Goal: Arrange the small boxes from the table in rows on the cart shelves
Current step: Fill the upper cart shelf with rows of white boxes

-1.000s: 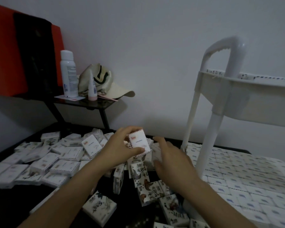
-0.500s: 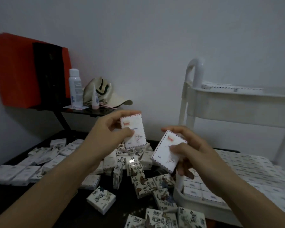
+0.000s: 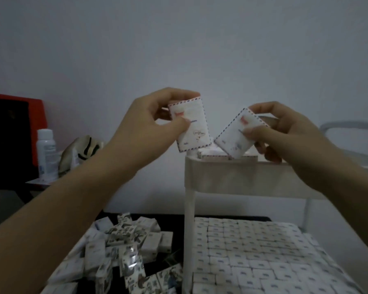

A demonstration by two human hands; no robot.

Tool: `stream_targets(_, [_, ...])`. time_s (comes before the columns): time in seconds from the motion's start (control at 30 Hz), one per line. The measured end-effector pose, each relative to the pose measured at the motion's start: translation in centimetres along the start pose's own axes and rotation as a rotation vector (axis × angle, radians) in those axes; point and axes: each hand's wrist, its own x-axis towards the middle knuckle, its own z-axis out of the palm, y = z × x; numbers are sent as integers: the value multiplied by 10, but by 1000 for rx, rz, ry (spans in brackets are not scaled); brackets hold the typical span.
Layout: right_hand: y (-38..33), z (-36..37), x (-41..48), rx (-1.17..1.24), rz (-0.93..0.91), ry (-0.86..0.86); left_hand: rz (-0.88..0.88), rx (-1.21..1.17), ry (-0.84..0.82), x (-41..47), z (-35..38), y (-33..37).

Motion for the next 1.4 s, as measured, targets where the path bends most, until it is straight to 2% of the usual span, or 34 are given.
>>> stream_targets(0.17, [13, -32, 67, -269, -75, 80, 143, 239, 30, 45, 26, -11])
stream_targets(0.3, [36, -33, 110, -646, 1, -65, 91, 171, -4, 79, 42, -17])
stream_targets(0.43, [59, -25, 128, -840, 14, -186, 59, 222, -42, 109, 50, -24])
stream_targets(0.63, [73, -20, 123, -508, 155, -382, -147, 378, -231, 143, 62, -45])
stream_targets(0.83, [75, -16, 116, -481, 241, -455, -227, 448, -373, 167, 83, -59])
stream_targets(1.0, [75, -18, 112, -450, 294, -471, -197, 566, -512, 172, 95, -64])
stream_targets(1.13, [73, -19, 110, -511, 278, -484, -226, 561, -574, 171, 95, -69])
stream_targets(1.3, [67, -20, 111, -753, 119, -457, -234, 578, -709, 171, 96, -70])
stream_targets(1.4, [69, -20, 108, -778, 72, -456, -246, 634, -790, 171, 98, -70])
